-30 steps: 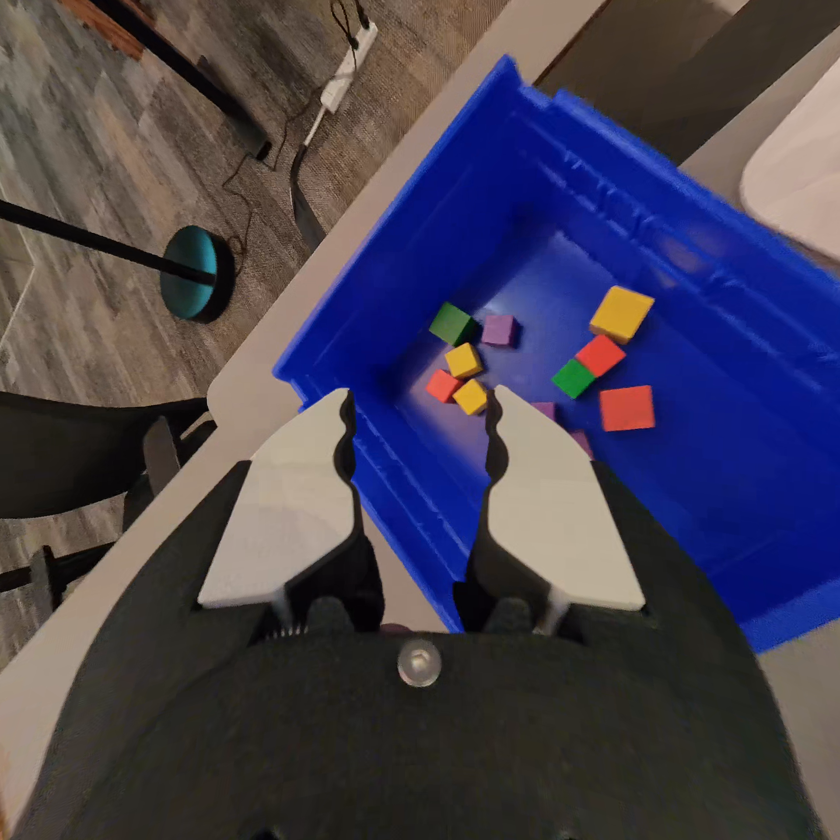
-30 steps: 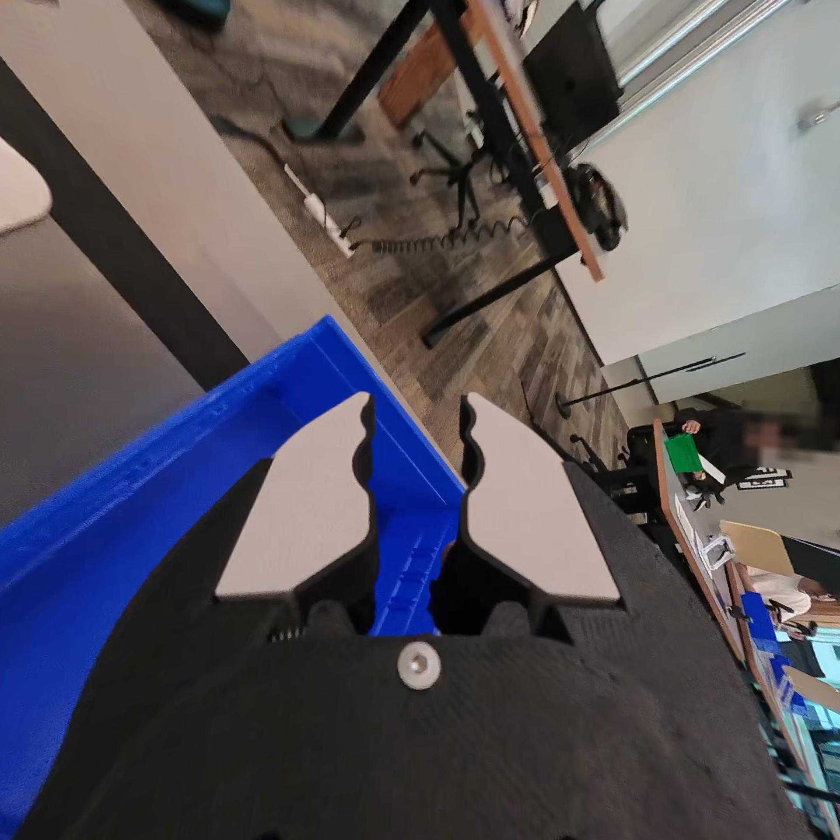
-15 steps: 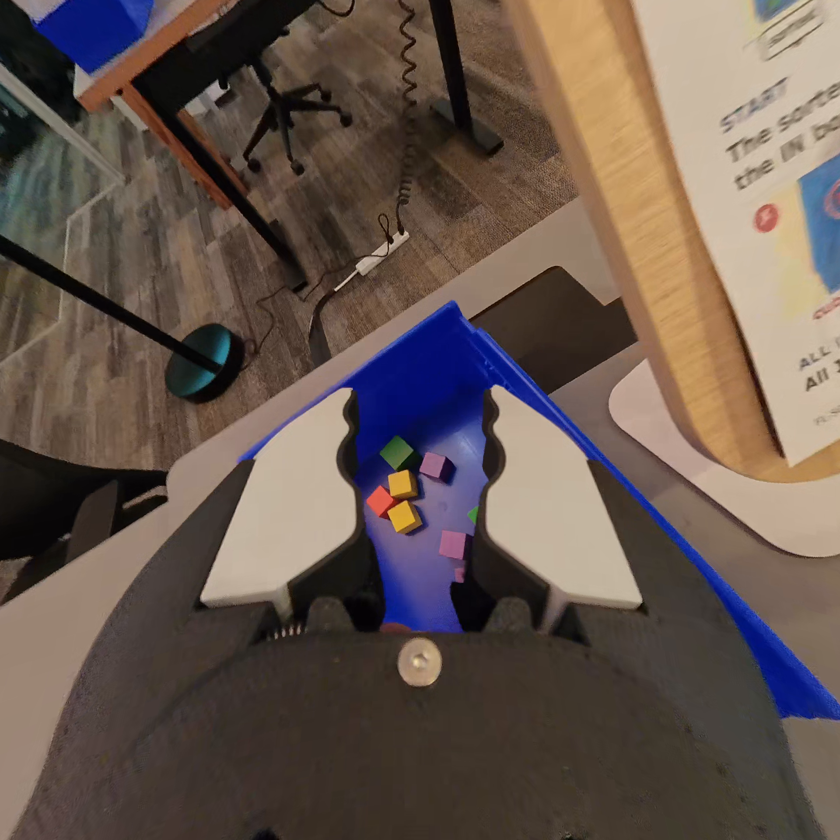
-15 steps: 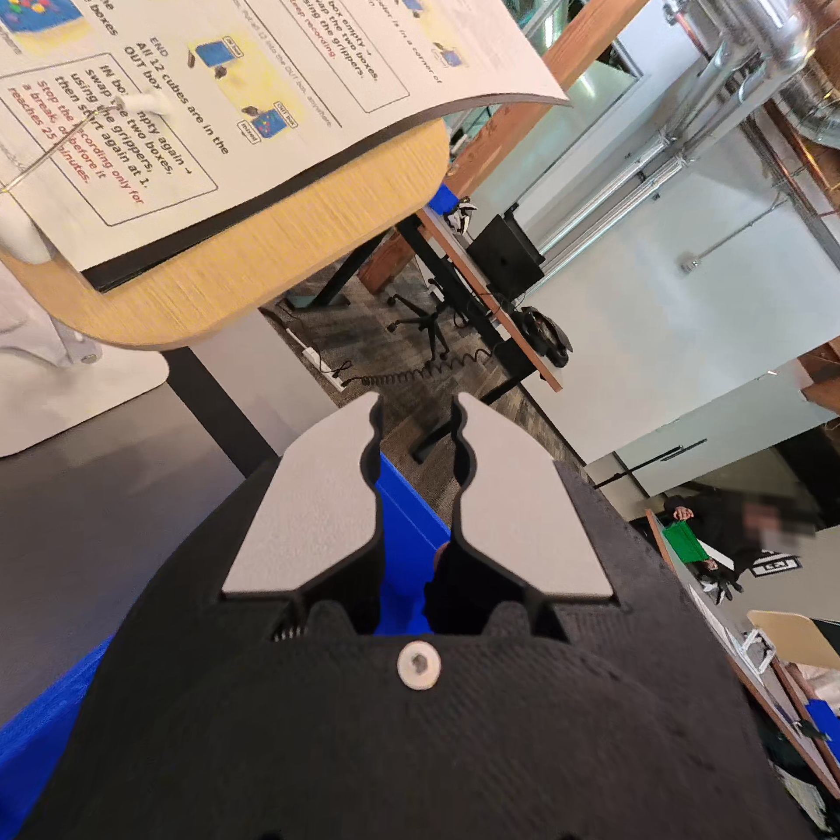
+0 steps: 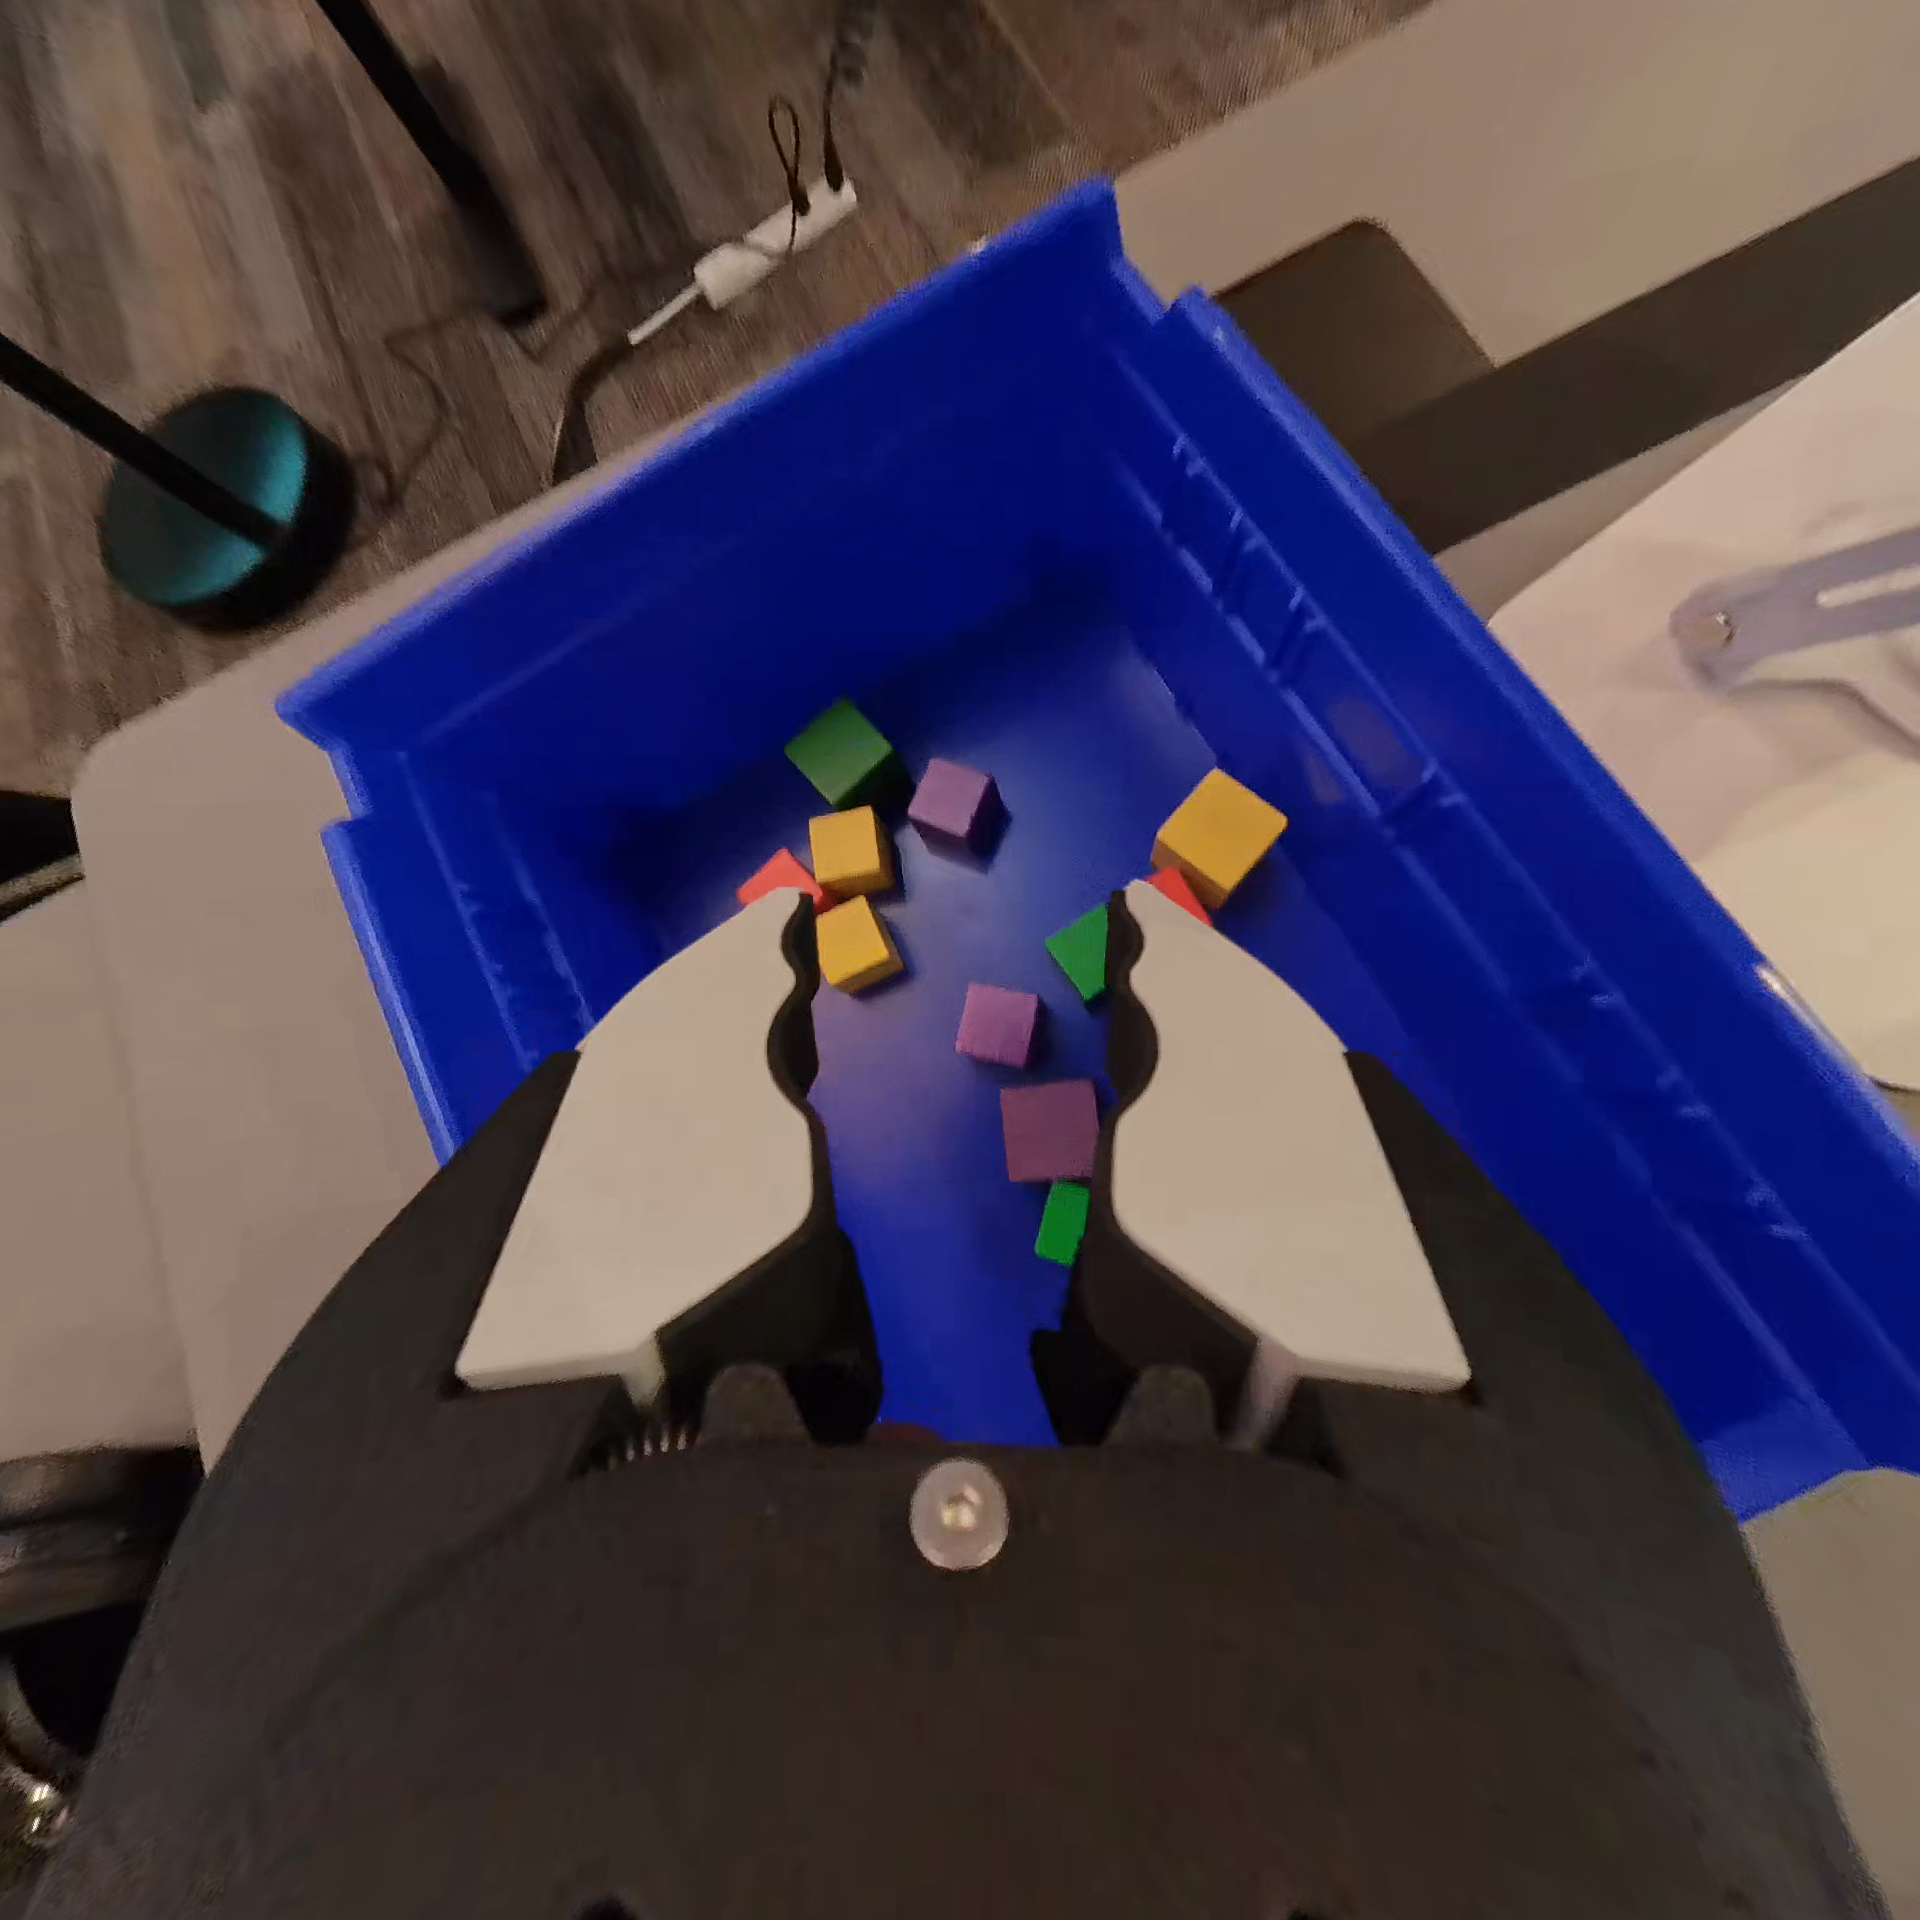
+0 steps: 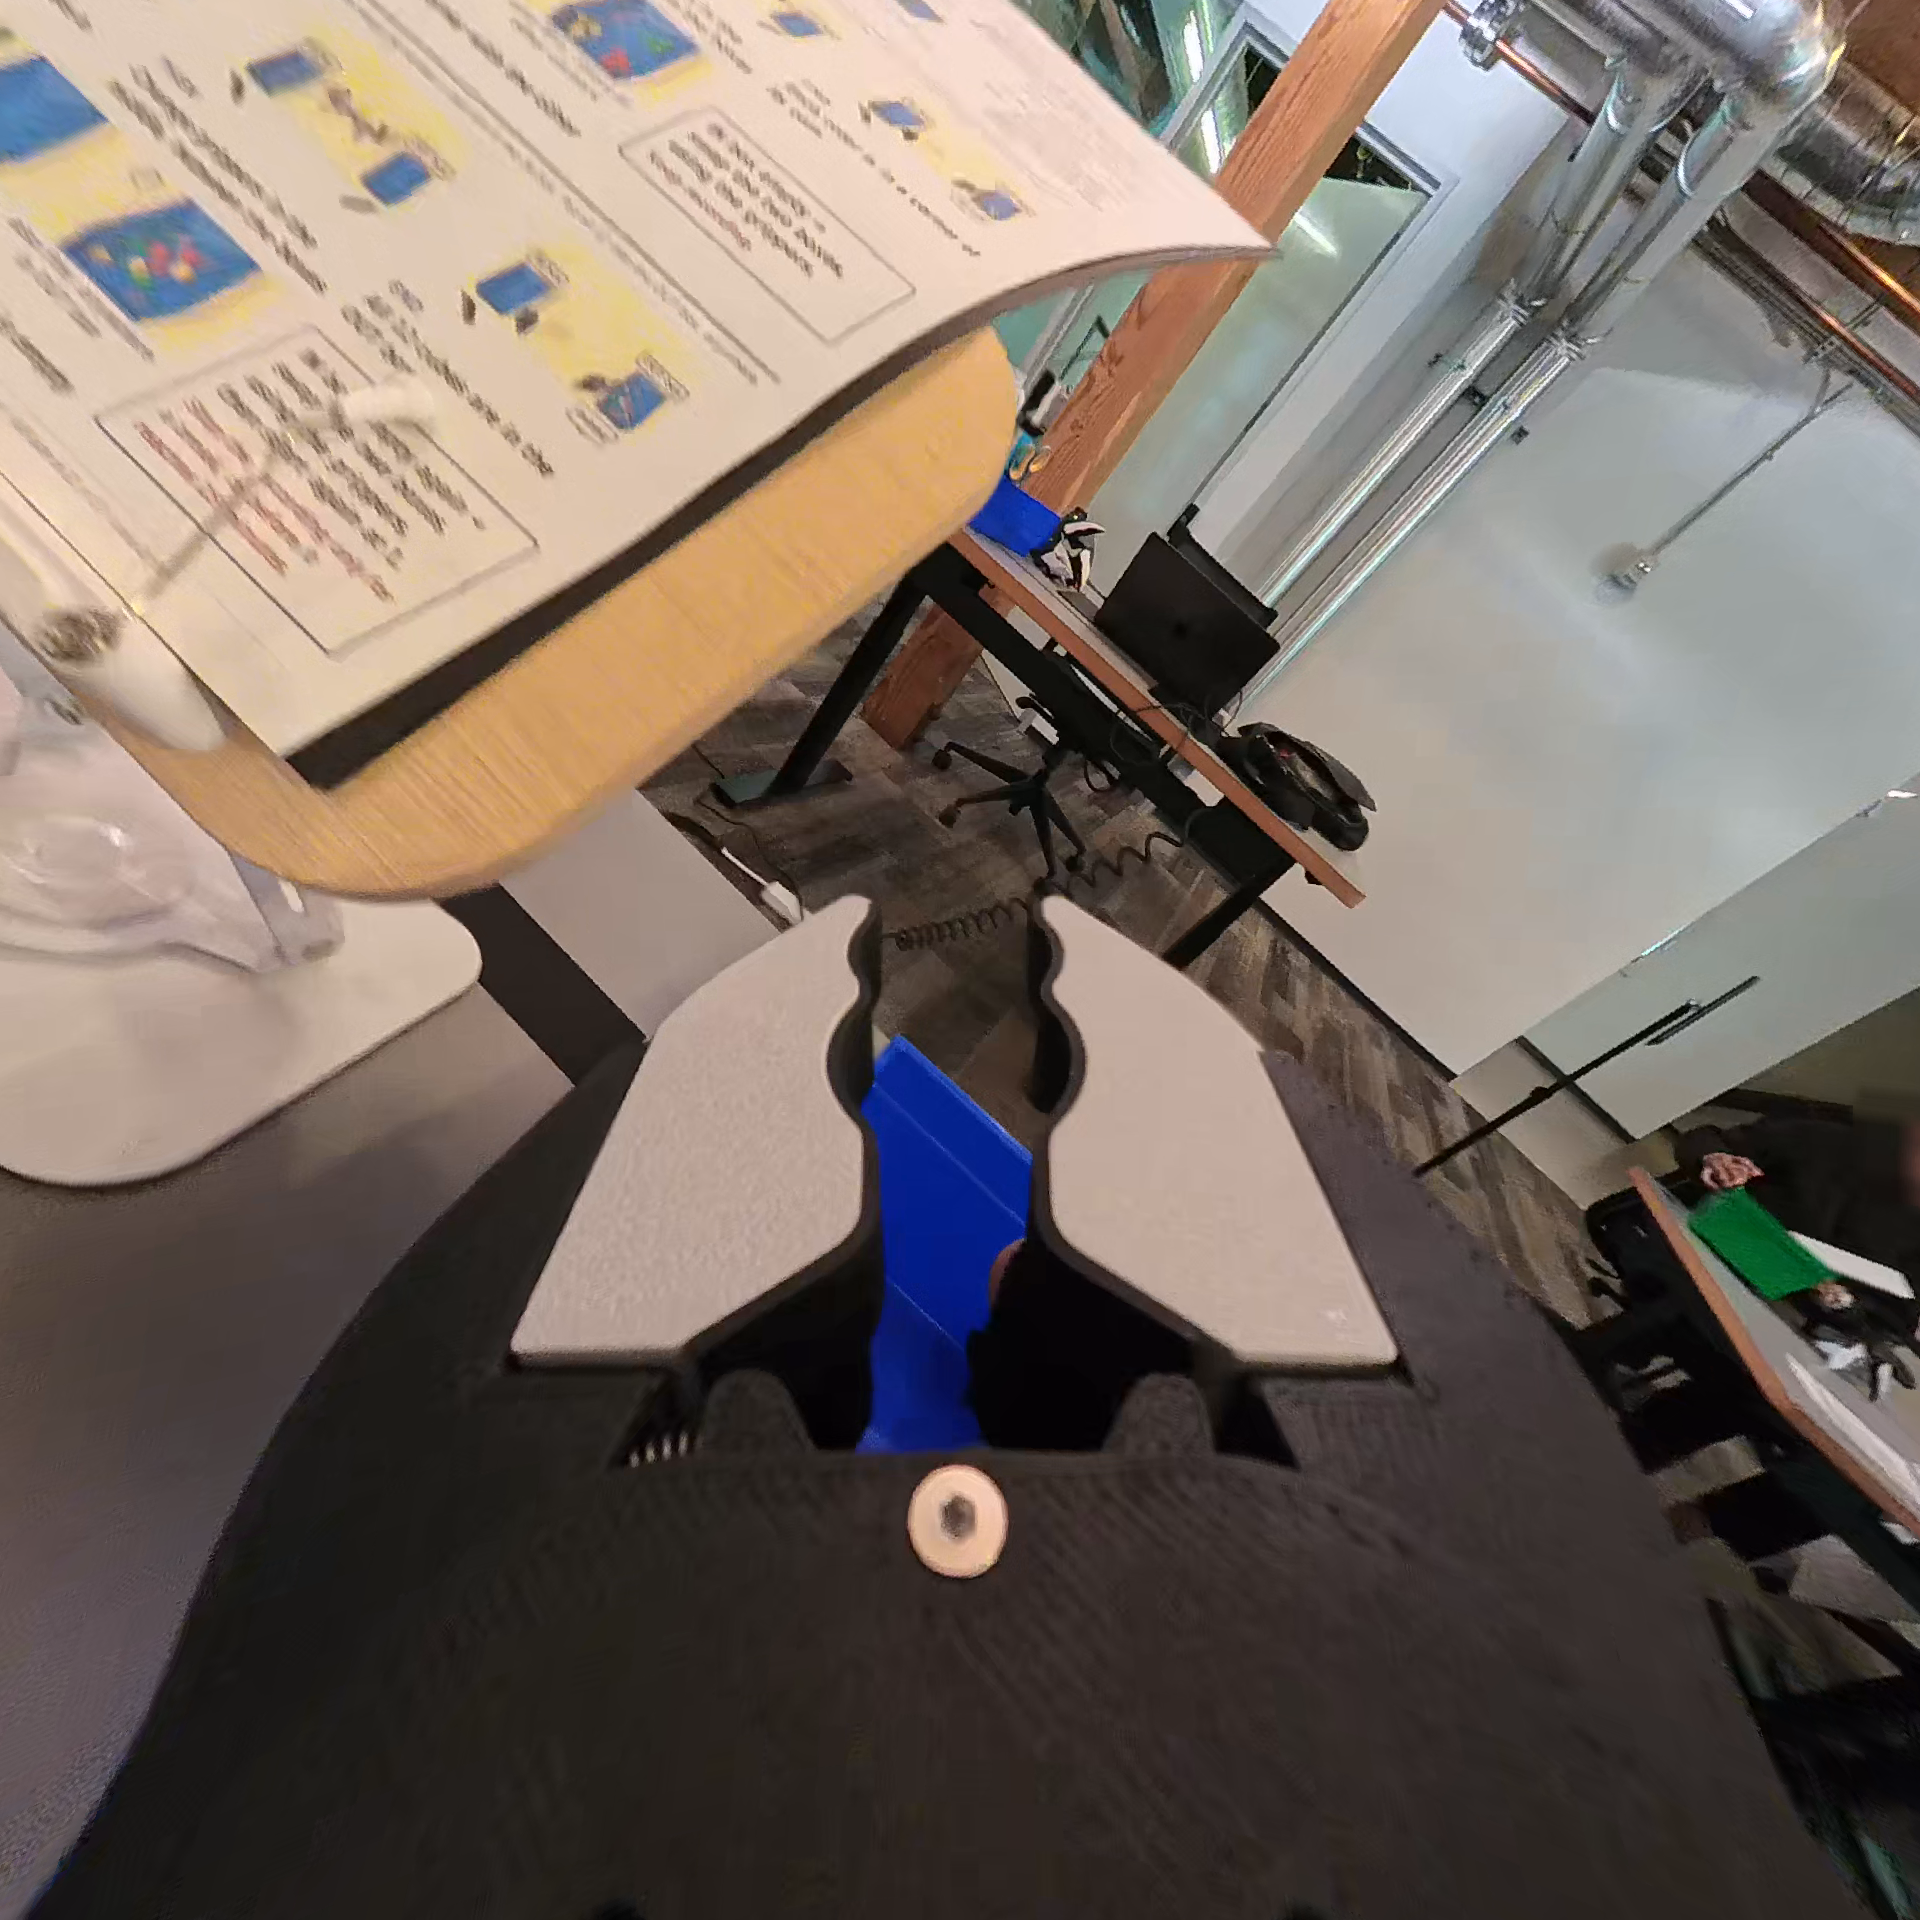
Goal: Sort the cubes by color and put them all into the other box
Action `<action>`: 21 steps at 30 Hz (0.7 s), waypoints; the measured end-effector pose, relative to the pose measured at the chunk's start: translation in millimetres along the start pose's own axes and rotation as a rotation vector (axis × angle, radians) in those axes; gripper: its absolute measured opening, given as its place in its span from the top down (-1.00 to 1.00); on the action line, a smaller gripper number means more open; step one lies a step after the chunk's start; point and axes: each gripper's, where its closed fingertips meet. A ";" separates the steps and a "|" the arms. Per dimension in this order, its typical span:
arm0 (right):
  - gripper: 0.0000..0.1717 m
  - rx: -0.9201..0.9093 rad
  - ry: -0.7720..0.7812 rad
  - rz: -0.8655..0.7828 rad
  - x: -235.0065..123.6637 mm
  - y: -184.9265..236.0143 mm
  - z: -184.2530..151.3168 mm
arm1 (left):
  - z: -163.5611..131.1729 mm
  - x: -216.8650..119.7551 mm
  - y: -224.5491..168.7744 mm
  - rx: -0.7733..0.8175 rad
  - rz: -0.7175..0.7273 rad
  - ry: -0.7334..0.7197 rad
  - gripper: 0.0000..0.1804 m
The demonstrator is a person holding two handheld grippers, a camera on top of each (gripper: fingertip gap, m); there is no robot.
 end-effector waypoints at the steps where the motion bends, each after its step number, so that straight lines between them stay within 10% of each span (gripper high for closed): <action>1: 0.69 0.026 -0.016 -0.001 -0.2 1.7 5.2 | -4.4 -0.6 -1.4 -0.003 -0.007 0.028 0.44; 21: 0.69 0.025 -0.015 0.132 31.2 75.5 36.1 | -101.9 33.4 -37.5 -0.054 -0.200 0.518 0.68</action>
Point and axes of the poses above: each gripper's, where its closed fingertips meet, x out along the fingers, z out of its top, y = z × x across the jaws, and after that the axes turned 2 degrees about z, right-handed
